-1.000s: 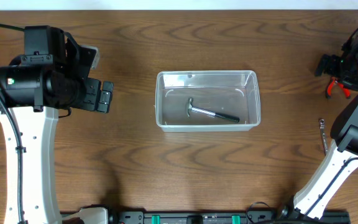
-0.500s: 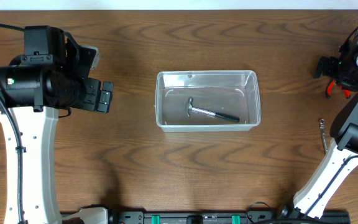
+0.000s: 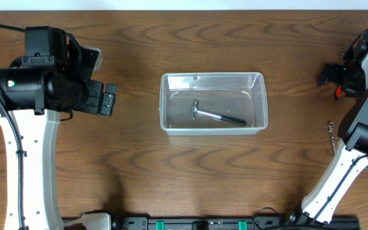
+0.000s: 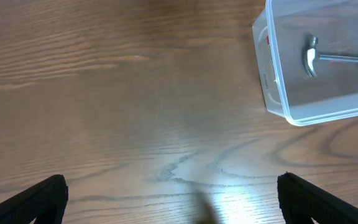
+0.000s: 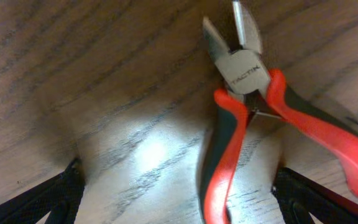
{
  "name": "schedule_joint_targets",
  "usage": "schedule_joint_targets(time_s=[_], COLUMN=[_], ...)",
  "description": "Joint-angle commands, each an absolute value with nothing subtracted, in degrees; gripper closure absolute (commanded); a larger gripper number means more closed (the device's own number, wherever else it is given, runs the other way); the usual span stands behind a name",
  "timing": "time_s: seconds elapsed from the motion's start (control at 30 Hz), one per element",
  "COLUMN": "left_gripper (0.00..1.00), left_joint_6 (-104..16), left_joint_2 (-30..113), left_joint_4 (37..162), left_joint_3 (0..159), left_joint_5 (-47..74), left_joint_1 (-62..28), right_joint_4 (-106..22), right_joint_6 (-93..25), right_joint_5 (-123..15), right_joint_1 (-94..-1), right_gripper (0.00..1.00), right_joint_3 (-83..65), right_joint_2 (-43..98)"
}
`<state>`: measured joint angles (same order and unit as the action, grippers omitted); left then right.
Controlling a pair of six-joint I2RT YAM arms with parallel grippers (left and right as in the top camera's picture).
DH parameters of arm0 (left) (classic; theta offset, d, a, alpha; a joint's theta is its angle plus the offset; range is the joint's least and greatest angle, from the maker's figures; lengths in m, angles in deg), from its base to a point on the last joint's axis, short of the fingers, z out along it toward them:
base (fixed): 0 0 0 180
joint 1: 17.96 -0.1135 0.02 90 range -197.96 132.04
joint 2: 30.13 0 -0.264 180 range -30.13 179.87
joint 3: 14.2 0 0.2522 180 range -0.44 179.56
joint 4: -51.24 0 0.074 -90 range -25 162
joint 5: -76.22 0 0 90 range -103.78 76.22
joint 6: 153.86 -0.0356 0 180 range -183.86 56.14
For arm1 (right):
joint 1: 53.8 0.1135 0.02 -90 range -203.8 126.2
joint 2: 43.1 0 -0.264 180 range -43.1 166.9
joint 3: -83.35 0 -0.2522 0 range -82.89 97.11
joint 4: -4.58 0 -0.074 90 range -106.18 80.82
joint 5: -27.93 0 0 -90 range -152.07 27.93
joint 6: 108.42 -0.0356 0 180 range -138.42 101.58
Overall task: Pack container
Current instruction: 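Lower the right gripper and grasp the red-handled pliers, then lift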
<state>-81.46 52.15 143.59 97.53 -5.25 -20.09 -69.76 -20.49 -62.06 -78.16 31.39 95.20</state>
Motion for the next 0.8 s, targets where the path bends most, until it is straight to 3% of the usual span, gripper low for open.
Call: schedule_joint_targets(time_s=[0.0, 0.3, 0.37, 0.5, 0.67, 0.77], left_gripper=[0.02, 0.02, 0.02, 0.02, 0.02, 0.02], left_joint_6=[-80.7, -80.7, -80.7, -80.7, -80.7, -80.7], left_joint_2=[51.8, 51.8, 51.8, 51.8, 51.8, 51.8], left_joint_4=[143.6, 143.6, 143.6, 143.6, 143.6, 143.6], left_joint_3=[97.9, 97.9, 97.9, 97.9, 97.9, 97.9], left_joint_5=[-5.9, -5.9, -5.9, -5.9, -5.9, -5.9], left_joint_1=[-19.9, -19.8, -19.8, -19.8, -19.9, -19.8], right_joint_4=[-69.4, -67.7, -67.5, -67.3, -67.2, -67.2], right_joint_6=[-19.6, -20.1, -20.1, -20.1, -20.1, -20.1], right_joint_5=[-61.8, -61.8, -61.8, -61.8, -61.8, -61.8], right_joint_1=[-77.8, -77.8, -77.8, -77.8, -77.8, -77.8], right_gripper=[0.01, 0.04, 0.11, 0.37, 0.41, 0.49], right_joint_3=[31.7, 31.7, 31.7, 31.7, 31.7, 31.7], right_joint_2=[95.9, 95.9, 95.9, 95.9, 95.9, 95.9])
